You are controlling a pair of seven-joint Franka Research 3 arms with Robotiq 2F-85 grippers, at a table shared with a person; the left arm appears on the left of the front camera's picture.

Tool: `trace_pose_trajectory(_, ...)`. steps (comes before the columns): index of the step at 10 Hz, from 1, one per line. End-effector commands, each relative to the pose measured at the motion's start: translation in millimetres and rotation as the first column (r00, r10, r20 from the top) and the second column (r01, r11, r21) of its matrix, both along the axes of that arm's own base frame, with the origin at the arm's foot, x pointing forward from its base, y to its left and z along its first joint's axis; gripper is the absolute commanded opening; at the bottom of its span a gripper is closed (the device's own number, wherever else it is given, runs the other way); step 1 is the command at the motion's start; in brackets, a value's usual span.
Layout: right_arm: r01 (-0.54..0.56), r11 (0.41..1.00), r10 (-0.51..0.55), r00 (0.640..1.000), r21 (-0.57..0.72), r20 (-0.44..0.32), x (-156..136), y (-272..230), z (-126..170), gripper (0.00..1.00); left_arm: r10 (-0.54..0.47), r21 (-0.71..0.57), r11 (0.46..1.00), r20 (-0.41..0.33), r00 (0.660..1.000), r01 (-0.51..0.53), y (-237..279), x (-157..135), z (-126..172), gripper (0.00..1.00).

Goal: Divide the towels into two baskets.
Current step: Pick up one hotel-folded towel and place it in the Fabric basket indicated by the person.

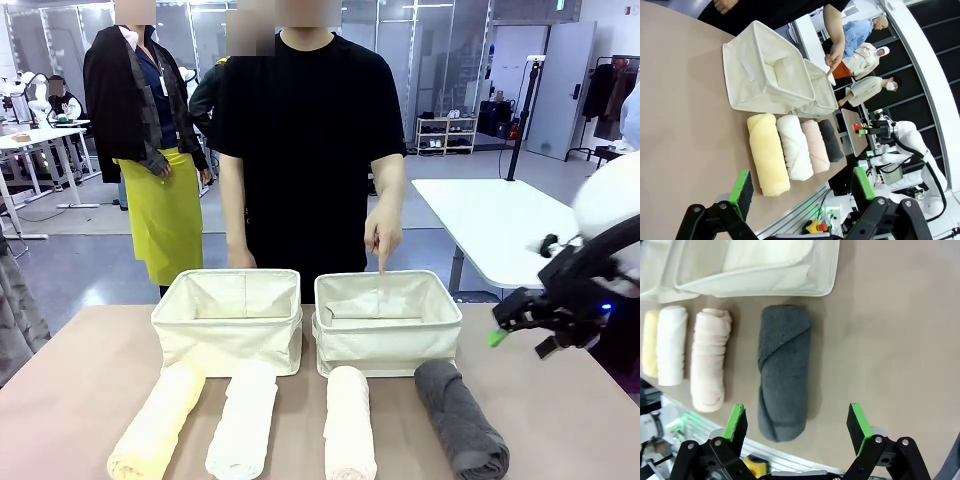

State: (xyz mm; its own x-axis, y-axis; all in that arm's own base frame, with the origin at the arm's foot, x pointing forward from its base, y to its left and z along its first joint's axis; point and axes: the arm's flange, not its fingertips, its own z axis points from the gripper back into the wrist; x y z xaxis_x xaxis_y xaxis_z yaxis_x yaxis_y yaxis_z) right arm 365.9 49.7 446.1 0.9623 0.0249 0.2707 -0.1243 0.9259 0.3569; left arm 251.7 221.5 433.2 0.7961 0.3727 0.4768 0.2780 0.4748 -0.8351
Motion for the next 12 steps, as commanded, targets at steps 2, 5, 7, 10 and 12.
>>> trace_pose_trajectory(2, 0.025, 0.988, -0.026, 1.0, -0.151, 0.0, -10, 41, -39, 1.0, -0.004, -0.012, 1.0, 0.027, 1.0, 0.004, 2, -2, 3, 1.0)
trace_pose_trajectory(5, -0.031, 0.969, 0.026, 0.999, -0.246, -0.023, -20, 76, -65, 1.0, -0.004, -0.012, 1.0, 0.027, 1.0, 0.004, 2, -2, 3, 1.0)
trace_pose_trajectory(7, -0.068, 0.956, 0.055, 0.997, -0.287, -0.051, -24, 88, -85, 1.0, -0.004, -0.012, 1.0, 0.027, 1.0, 0.004, 2, -2, 3, 1.0)
trace_pose_trajectory(10, -0.091, 0.945, 0.071, 0.995, -0.314, -0.075, -25, 102, -104, 1.0, -0.004, -0.012, 1.0, 0.027, 1.0, 0.004, 2, -2, 3, 1.0)
trace_pose_trajectory(12, -0.088, 0.932, 0.06, 0.994, -0.352, -0.089, -23, 105, -123, 1.0, -0.004, -0.012, 1.0, 0.027, 1.0, 0.004, 2, -2, 3, 1.0)
